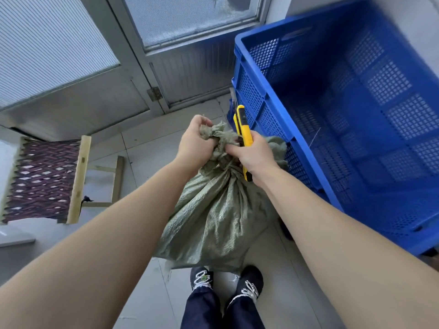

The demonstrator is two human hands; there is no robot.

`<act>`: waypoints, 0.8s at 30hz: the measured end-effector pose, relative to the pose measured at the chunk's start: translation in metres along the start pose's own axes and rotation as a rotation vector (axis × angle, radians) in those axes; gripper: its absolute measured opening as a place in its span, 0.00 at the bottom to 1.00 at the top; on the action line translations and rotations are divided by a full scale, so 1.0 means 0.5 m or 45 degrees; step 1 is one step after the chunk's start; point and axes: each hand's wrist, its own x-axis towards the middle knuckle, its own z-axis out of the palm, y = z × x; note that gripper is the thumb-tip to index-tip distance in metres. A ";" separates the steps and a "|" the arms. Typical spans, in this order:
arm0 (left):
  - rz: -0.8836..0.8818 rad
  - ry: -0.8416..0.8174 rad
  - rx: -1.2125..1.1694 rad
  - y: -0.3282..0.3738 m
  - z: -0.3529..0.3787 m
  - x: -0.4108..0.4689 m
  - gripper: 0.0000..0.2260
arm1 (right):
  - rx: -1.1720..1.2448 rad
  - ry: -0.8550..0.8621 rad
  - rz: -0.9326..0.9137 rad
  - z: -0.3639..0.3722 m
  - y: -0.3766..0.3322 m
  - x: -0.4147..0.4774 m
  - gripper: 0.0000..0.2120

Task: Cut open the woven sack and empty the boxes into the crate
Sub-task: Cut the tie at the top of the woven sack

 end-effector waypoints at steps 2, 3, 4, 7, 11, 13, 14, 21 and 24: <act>0.232 0.057 0.228 0.003 0.003 -0.012 0.12 | 0.041 0.045 0.062 0.002 -0.001 0.009 0.09; 0.409 0.116 0.391 0.004 0.004 -0.018 0.14 | 0.086 0.075 0.117 0.004 0.002 0.016 0.09; 0.604 0.174 0.598 0.007 0.003 -0.027 0.16 | 0.140 0.097 0.174 0.005 0.004 0.022 0.08; 1.120 0.144 1.082 -0.003 0.000 -0.043 0.18 | 0.336 0.114 0.292 0.008 0.008 0.039 0.08; 1.223 -0.231 1.295 -0.016 -0.014 -0.049 0.19 | 0.488 0.160 0.442 0.000 0.012 0.053 0.09; 1.168 -0.408 1.327 -0.021 -0.018 -0.041 0.22 | 0.516 0.146 0.499 -0.004 0.018 0.058 0.15; 1.133 -0.474 1.320 -0.021 -0.021 -0.036 0.24 | 0.504 0.146 0.519 -0.007 0.018 0.058 0.16; 1.215 -0.476 1.197 -0.014 -0.004 0.002 0.17 | 0.505 0.116 0.523 -0.029 0.026 0.055 0.14; 1.045 -0.492 1.126 -0.012 -0.006 0.004 0.13 | 0.396 0.126 0.359 -0.040 0.026 0.038 0.04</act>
